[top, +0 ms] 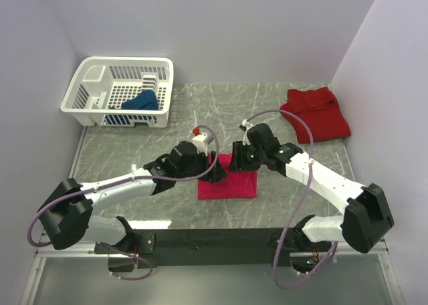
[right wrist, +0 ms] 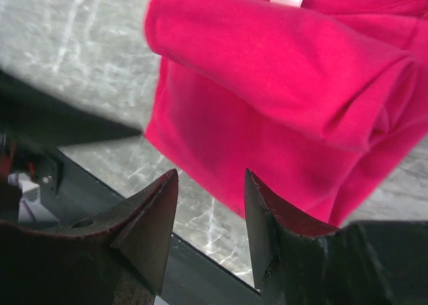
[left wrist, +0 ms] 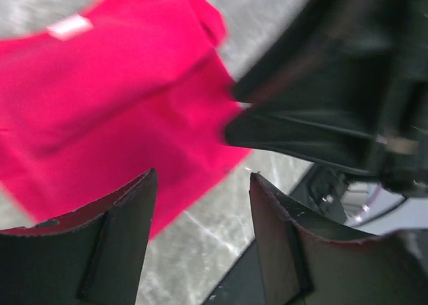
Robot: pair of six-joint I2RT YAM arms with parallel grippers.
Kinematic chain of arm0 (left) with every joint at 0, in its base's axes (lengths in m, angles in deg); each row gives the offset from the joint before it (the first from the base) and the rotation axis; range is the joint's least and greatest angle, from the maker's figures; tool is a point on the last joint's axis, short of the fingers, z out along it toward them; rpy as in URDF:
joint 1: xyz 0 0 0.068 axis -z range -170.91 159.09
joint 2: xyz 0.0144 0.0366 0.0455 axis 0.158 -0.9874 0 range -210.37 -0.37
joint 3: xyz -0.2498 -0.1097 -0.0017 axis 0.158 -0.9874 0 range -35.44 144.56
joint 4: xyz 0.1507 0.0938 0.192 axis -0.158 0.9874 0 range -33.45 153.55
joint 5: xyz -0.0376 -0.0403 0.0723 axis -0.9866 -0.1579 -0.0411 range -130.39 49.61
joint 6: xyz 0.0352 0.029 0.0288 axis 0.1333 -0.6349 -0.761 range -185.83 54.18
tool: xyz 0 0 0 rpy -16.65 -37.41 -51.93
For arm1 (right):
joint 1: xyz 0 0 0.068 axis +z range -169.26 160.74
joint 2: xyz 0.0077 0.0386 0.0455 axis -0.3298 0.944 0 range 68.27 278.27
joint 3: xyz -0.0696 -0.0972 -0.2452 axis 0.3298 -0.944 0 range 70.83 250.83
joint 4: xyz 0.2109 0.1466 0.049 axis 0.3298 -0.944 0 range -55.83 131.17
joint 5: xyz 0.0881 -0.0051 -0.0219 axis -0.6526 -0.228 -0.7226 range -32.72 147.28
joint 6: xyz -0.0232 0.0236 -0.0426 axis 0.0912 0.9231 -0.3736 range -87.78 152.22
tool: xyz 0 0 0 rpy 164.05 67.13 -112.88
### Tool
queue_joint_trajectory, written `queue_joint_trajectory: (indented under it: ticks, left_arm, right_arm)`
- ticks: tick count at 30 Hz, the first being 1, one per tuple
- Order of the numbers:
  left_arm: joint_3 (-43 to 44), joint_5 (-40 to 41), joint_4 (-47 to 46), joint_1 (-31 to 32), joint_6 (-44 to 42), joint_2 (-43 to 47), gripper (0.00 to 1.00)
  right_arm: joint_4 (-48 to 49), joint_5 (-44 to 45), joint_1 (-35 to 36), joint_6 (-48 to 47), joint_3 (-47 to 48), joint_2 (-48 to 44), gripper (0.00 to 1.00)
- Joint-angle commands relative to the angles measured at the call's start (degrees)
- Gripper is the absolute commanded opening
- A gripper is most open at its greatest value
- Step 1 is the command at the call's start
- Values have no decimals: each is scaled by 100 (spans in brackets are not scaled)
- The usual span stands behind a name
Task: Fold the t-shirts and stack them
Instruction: Fold the tshirt
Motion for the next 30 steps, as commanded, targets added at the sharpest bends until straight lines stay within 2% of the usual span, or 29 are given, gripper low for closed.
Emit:
queue_joint_trajectory:
  ticks: [1, 10, 15, 17, 23, 27, 30]
  left_arm:
    - [-207, -326, -1073, 307, 345, -171, 62]
    - [-462, 86, -1699, 817, 433, -1032, 61]
    - [-550, 332, -1910, 879, 424, -1578, 61]
    - [-541, 411, -1893, 897, 424, -1859, 60]
    - [-682, 421, -2086, 993, 512, -2343, 60]
    - [-568, 429, -1981, 1081, 468, -2396, 59]
    - [-418, 482, -1805, 1125, 416, -2361, 59]
  right_arm:
    - [332, -120, 59, 107, 102, 370, 51]
    - [560, -120, 121, 19, 331, 1372, 50]
    - [683, 187, 129, 89, 691, 1926, 50]
    - [640, 564, 103, 133, 936, 2136, 50]
    - [614, 1477, -274, 239, 1403, 2410, 50]
    - [376, 1769, -442, 108, 1536, 2437, 50]
    - [464, 1761, -520, 133, 1281, 2095, 53]
